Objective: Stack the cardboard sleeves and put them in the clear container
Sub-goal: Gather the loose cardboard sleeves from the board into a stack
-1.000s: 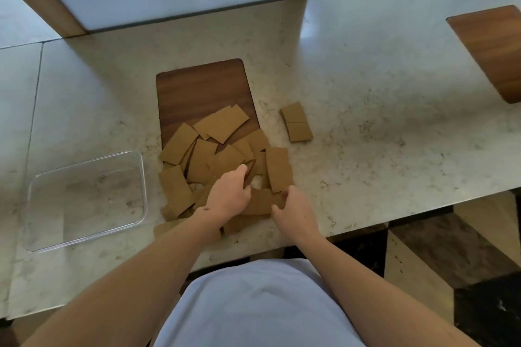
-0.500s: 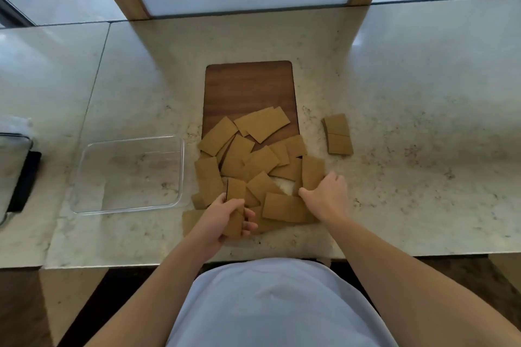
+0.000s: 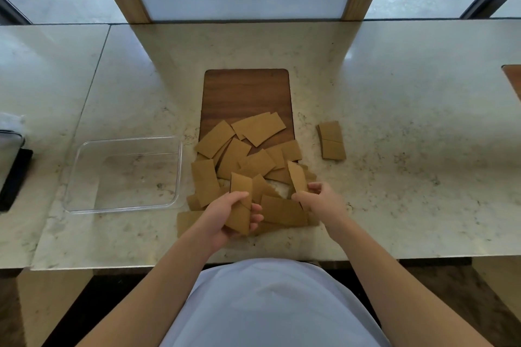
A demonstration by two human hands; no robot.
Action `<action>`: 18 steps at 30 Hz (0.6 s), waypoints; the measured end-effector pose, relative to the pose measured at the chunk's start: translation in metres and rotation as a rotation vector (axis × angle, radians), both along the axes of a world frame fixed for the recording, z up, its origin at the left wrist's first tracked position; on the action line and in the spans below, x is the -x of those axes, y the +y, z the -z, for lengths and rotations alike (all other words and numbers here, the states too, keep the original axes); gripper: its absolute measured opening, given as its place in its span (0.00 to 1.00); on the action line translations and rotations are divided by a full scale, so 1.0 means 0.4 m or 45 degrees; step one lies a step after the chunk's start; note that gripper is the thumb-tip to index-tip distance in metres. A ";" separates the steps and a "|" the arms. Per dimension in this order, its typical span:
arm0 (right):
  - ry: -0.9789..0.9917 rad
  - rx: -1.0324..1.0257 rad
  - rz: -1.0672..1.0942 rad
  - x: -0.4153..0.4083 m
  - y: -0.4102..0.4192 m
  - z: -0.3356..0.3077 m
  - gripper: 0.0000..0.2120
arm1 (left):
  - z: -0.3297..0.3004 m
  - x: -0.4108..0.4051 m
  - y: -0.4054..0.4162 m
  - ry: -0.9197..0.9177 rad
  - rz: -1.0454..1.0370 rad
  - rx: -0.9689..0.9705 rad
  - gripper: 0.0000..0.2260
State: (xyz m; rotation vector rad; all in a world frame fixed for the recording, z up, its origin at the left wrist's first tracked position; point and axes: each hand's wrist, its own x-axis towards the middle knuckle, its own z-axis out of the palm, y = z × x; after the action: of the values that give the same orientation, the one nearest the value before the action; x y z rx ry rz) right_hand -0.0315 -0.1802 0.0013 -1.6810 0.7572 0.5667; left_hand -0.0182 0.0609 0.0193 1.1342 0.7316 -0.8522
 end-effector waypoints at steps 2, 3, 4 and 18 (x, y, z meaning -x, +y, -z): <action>0.015 -0.235 -0.231 0.005 0.000 -0.029 0.32 | -0.013 -0.003 -0.005 0.071 -0.001 0.097 0.22; -0.009 -0.296 -0.359 0.008 0.004 -0.046 0.32 | -0.023 -0.002 -0.006 0.097 0.011 0.161 0.23; -0.039 -0.326 -0.467 0.010 0.010 -0.065 0.32 | -0.032 0.001 -0.007 0.113 0.034 0.228 0.24; -0.513 0.302 -1.442 -0.041 0.085 -0.229 0.33 | -0.052 0.047 0.027 0.122 0.231 0.962 0.37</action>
State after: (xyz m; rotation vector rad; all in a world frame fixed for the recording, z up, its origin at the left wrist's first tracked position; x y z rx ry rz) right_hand -0.0153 -0.1463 0.0928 -2.2780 -0.5196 0.8654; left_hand -0.0368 0.0718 0.0400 0.4844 0.3245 -1.2080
